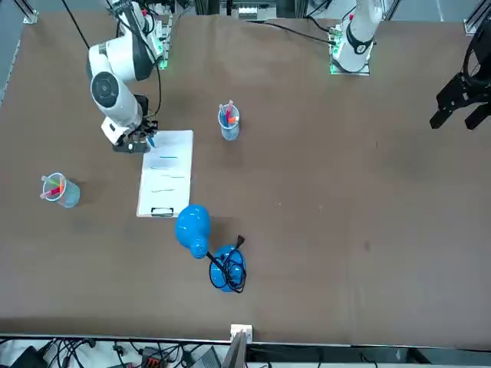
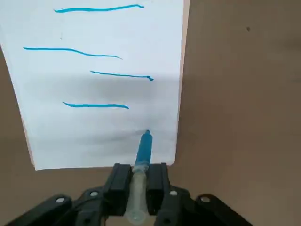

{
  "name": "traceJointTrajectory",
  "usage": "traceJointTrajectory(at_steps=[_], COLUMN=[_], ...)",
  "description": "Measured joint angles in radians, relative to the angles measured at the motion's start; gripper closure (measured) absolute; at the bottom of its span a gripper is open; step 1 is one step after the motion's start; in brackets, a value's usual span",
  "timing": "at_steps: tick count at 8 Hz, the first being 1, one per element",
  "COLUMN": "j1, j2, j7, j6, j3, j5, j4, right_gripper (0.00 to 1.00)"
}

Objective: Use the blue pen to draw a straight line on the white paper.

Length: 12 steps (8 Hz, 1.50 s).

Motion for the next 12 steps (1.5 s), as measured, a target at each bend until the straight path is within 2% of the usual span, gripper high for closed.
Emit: traceJointTrajectory(at_steps=[12], j1=[0.112], j2=[0.015], j7=[0.219], j6=[0.046], j3=[0.001], j5=[-0.004], j4=[0.011], right_gripper=[0.78])
